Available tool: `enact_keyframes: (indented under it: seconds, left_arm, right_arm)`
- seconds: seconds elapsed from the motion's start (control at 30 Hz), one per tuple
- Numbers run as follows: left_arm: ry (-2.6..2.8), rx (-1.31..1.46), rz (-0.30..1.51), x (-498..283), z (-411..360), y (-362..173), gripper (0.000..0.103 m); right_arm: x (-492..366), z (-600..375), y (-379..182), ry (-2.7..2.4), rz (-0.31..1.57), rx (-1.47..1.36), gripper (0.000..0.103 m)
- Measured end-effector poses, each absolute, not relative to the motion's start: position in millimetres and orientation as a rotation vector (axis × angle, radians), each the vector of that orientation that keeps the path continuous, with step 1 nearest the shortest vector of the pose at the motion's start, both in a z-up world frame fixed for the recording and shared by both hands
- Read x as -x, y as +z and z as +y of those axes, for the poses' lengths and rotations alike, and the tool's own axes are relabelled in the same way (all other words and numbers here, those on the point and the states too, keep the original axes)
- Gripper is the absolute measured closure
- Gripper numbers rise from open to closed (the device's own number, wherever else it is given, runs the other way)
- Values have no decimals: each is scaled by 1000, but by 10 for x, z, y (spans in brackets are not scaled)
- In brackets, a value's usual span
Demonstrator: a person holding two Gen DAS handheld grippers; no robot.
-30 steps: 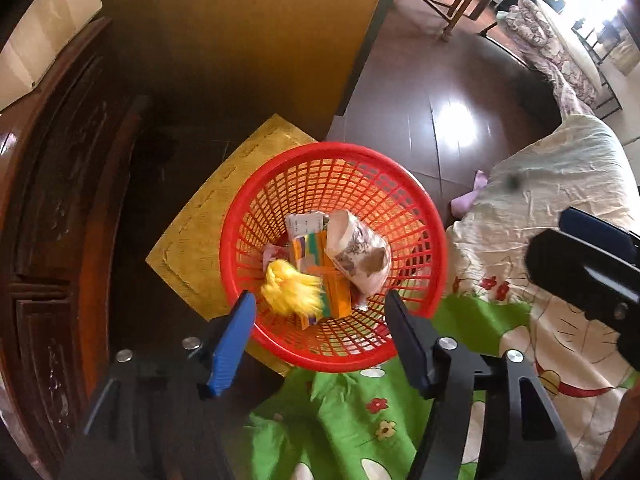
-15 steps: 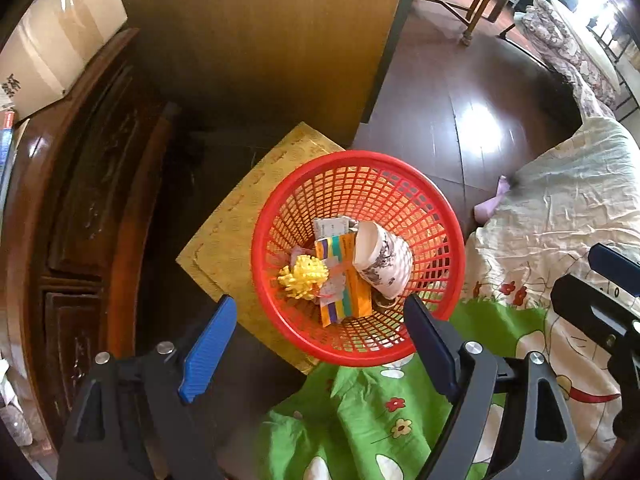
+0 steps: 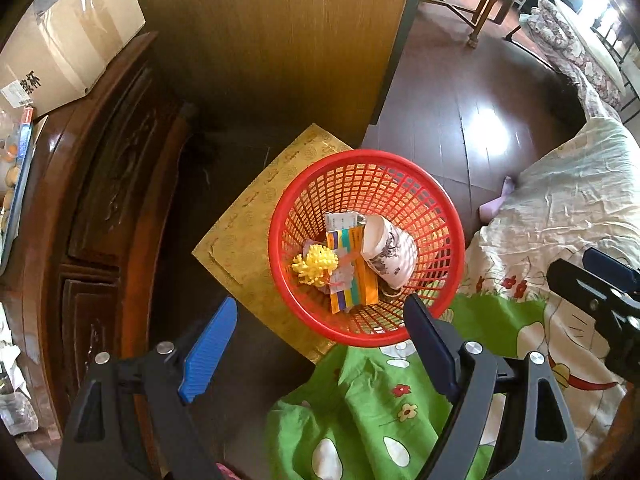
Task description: Collect trash
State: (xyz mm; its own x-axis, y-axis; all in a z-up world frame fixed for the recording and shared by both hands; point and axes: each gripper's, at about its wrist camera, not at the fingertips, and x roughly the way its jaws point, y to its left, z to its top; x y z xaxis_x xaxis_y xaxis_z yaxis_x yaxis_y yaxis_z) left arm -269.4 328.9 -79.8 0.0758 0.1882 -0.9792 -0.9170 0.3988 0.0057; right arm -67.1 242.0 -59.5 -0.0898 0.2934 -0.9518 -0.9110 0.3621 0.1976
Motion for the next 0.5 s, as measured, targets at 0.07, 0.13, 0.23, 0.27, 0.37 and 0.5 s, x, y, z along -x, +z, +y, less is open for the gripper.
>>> enact_keyframes:
  seconds: [0.07, 0.13, 0.23, 0.27, 0.37, 0.5]
  left_arm:
    - [970, 775, 1199, 2694, 3256, -764, 19]
    - [966, 778, 1198, 2701, 3223, -742, 19]
    - [967, 782, 1201, 2711, 3179, -720, 18]
    - [967, 781, 1202, 2713, 3165, -714, 18]
    - [971, 775, 1203, 2727, 3118, -690, 18]
    - [983, 773, 1201, 2750, 3076, -661, 18]
  right_arm:
    - [675, 2403, -598, 1128, 1267, 650, 26]
    - [684, 2395, -598, 1125, 1260, 659, 25]
    - [675, 2375, -610, 1119, 1262, 668, 19]
    - [662, 2373, -611, 1114, 1265, 668, 18]
    - [632, 2349, -616, 1109, 1275, 662, 18]
    - [636, 2331, -608, 1110, 1269, 668, 15]
